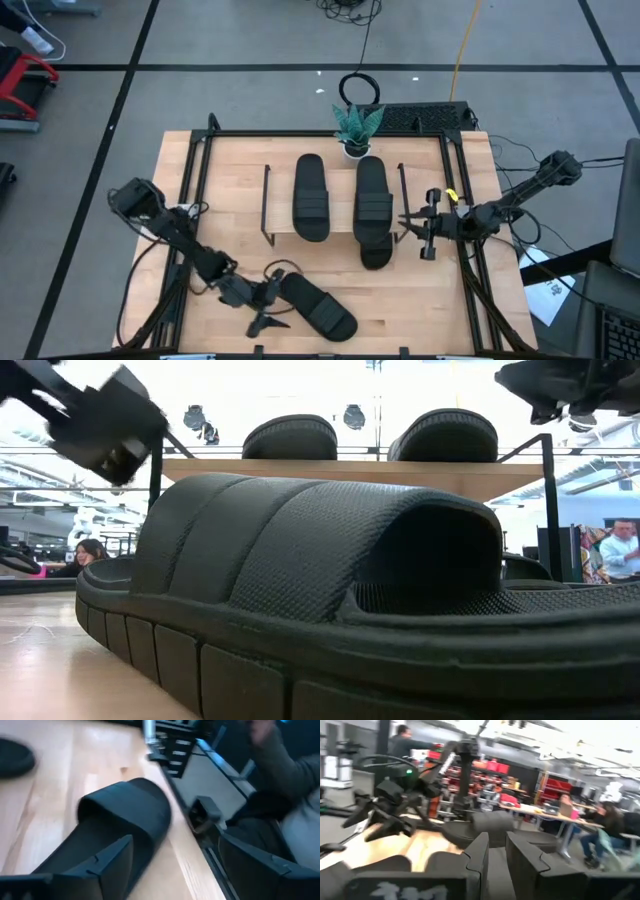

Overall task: Pick and place slides into the shelf
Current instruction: Put the black slide under the shelf

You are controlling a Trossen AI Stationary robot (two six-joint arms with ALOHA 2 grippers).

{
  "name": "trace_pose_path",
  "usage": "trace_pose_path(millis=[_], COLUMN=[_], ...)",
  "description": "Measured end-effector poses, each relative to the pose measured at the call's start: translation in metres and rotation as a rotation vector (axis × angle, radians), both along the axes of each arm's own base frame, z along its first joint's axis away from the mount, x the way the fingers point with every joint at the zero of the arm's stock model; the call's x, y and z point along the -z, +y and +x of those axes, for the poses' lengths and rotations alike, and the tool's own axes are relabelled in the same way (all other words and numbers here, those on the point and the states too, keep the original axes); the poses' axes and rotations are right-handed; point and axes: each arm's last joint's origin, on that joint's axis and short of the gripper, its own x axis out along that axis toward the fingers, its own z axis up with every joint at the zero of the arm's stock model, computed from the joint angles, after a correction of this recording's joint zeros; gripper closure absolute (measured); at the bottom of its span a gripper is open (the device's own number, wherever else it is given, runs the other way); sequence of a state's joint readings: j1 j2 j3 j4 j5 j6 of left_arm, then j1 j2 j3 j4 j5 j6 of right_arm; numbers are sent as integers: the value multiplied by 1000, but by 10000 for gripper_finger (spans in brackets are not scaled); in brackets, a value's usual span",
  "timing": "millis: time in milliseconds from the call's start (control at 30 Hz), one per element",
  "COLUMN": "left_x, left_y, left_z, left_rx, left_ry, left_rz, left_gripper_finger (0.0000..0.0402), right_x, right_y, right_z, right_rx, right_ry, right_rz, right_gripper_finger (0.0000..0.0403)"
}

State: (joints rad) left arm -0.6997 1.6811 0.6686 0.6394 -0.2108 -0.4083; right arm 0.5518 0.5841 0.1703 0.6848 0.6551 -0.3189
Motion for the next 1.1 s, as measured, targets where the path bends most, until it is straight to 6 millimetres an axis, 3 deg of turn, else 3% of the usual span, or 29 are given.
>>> trace_pose_path(millis=[267, 633, 900, 1100], left_x=[17, 21, 37, 36], left_y=[7, -14, -12, -5], left_z=[34, 61, 71, 76], left_rx=[-145, -109, -139, -173], left_ry=[166, 161, 203, 189], left_rz=[-140, -192, -171, -164], left_gripper_finger=[99, 112, 117, 127], right_x=[-1, -1, -2, -2], right_y=[1, 2, 2, 1], right_z=[0, 0, 0, 0], right_rx=[-51, -54, -55, -55], right_ry=[-14, -17, -21, -24], right_rz=[-21, -19, -15, -13], right_gripper_finger=[344, 344, 344, 344])
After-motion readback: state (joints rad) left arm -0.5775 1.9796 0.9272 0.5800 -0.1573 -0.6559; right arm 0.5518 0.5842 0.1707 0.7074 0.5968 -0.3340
